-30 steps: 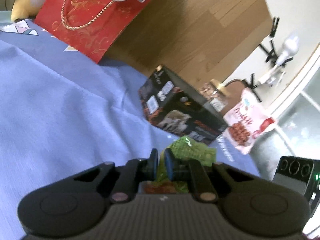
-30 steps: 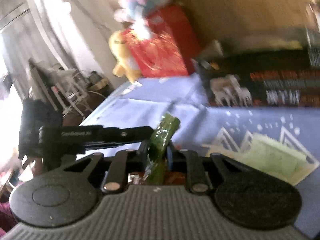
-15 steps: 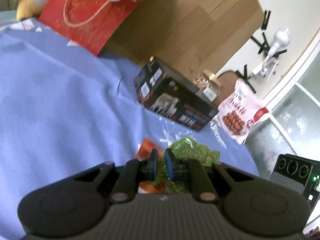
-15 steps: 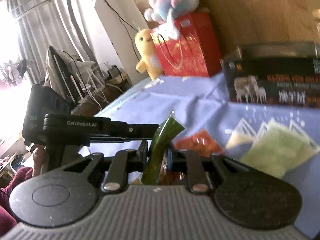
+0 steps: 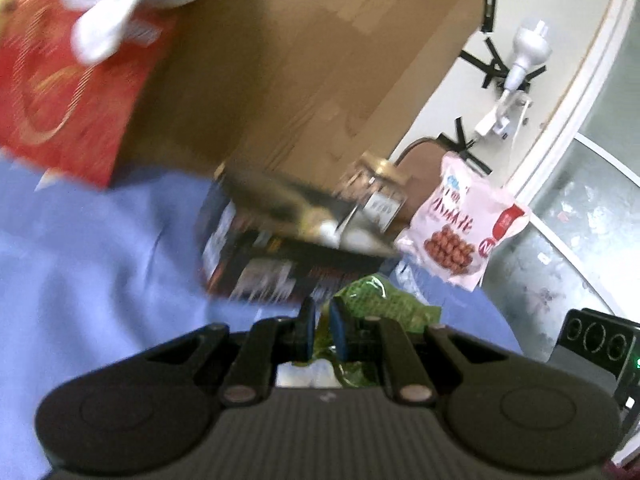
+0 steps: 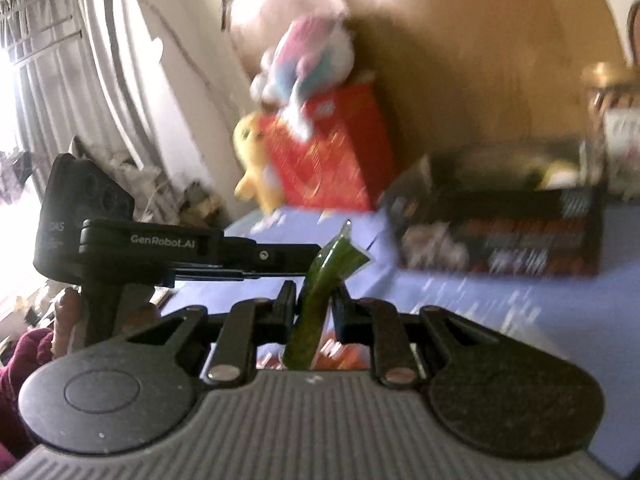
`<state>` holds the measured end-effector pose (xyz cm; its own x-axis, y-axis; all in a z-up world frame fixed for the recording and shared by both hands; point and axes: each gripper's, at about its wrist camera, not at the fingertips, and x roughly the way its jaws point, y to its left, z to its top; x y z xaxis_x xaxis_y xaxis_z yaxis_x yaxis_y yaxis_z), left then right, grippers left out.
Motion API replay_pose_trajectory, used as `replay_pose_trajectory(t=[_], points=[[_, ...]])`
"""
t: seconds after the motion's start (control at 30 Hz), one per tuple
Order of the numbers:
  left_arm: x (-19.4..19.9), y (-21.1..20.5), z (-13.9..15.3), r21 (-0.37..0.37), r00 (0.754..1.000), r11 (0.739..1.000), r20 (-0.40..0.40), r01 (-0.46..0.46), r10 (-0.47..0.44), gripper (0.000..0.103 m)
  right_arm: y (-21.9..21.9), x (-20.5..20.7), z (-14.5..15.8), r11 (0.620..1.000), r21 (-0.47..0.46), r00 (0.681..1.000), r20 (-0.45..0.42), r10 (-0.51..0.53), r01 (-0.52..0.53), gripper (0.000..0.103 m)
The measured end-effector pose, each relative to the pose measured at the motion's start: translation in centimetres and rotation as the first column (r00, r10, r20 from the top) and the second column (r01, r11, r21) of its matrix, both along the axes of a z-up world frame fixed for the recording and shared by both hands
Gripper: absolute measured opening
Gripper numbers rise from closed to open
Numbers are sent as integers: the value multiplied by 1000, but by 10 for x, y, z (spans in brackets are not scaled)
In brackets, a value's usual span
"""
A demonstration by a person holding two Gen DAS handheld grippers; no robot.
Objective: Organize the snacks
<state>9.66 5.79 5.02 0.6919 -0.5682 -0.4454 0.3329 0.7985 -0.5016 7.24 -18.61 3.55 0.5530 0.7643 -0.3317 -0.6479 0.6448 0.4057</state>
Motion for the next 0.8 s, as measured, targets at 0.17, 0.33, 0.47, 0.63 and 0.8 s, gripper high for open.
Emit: replay_pose_trajectory(t=[0.17, 0.33, 0.47, 0.63, 0.8], points=[[50, -29, 18, 35, 998, 999, 55, 8, -10, 10, -13, 42, 14, 996, 9, 995, 44, -88, 88, 22], [97, -53, 12, 81, 999, 997, 40, -14, 10, 9, -15, 77, 11, 987, -34, 986, 74, -152, 155, 22], [112, -64, 1, 113, 1000, 993, 4, -14, 14, 12, -13, 90, 4, 962, -105, 963, 130, -237, 251, 26], [93, -53, 2, 85, 1000, 996, 7, -9, 8, 18, -41, 73, 5, 924, -77, 916, 187, -356, 375, 47], [51, -44, -4, 69, 999, 997, -37, 41, -38, 21, -80, 44, -4, 932, 5, 931, 51, -361, 362, 47]])
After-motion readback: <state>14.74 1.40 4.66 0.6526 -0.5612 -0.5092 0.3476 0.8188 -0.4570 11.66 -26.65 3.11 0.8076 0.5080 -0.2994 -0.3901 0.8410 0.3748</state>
